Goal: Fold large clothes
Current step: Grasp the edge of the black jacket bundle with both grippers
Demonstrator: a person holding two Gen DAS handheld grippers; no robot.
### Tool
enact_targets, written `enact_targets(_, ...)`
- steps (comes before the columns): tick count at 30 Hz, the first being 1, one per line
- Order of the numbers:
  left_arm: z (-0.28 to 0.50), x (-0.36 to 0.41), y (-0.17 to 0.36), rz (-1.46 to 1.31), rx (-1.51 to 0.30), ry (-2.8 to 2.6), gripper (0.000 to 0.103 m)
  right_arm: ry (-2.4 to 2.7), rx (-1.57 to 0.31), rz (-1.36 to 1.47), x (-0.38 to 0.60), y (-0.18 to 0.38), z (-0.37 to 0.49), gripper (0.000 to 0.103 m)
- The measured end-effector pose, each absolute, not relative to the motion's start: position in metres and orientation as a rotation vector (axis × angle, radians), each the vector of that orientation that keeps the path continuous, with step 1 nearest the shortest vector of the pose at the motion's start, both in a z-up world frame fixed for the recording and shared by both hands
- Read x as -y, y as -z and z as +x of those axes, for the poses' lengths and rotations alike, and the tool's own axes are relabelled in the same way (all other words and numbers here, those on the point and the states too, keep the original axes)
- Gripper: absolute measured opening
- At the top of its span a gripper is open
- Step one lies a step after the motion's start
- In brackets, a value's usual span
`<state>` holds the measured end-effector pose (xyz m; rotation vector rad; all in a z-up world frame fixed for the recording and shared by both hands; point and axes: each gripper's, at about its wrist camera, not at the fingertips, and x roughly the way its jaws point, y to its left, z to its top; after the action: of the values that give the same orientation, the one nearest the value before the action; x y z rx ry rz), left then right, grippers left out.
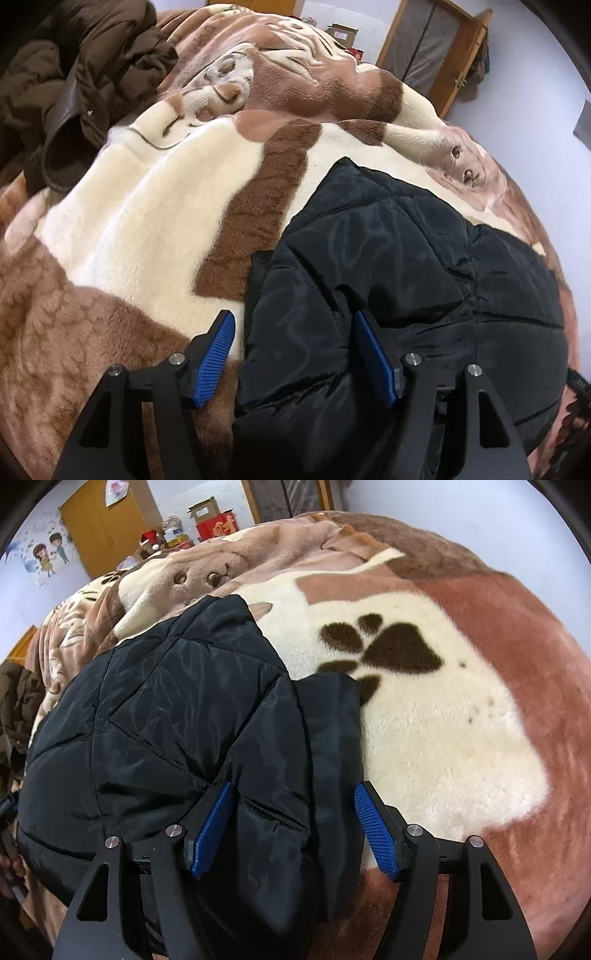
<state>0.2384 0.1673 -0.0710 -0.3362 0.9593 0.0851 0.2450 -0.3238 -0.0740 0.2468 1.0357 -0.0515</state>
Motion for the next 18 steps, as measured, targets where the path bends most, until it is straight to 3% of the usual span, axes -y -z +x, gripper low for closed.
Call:
enact_targets(9,0.244,-0.183,0.091,-0.445,-0.984,-0.046,0.084,0.013,-1.076,0.284,0.33,0.089,0.255,0.069)
enact_targets(18,0.265,-0.186,0.11,-0.546,-1.043,0.054,0.085,-0.033,-1.103,0.422,0.343,0.106,0.264,0.072)
